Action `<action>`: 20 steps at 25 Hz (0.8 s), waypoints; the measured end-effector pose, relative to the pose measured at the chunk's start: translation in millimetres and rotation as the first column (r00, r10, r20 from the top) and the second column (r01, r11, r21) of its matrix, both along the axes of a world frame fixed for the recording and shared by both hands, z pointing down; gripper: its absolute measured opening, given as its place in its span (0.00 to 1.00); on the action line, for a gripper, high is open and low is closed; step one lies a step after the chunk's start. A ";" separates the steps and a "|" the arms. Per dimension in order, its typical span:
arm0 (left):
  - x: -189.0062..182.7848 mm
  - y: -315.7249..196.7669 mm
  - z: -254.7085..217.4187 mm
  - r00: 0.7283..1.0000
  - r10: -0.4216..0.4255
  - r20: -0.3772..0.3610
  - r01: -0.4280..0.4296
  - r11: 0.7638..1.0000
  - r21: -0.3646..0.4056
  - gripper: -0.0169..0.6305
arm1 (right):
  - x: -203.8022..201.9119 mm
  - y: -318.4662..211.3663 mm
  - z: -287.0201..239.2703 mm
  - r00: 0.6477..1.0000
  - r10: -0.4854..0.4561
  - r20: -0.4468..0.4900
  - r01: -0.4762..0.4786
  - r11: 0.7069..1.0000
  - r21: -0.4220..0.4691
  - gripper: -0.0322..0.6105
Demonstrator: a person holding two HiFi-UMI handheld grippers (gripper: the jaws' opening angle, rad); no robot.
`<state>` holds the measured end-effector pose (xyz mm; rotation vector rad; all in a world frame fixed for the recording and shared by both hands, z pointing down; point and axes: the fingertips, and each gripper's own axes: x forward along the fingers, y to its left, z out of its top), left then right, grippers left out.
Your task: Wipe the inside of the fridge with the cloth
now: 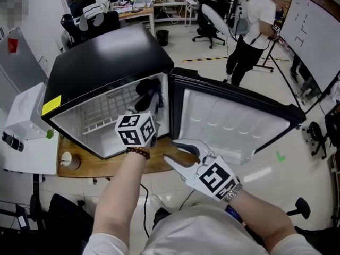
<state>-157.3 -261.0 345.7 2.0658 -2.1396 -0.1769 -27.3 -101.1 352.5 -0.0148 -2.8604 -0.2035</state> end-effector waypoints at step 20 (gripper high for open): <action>24.0 44.4 -5.3 0.998 0.070 0.005 -0.070 0.996 0.058 0.10 | 8.9 -0.7 1.9 1.000 -0.023 0.001 0.023 1.000 -0.007 0.29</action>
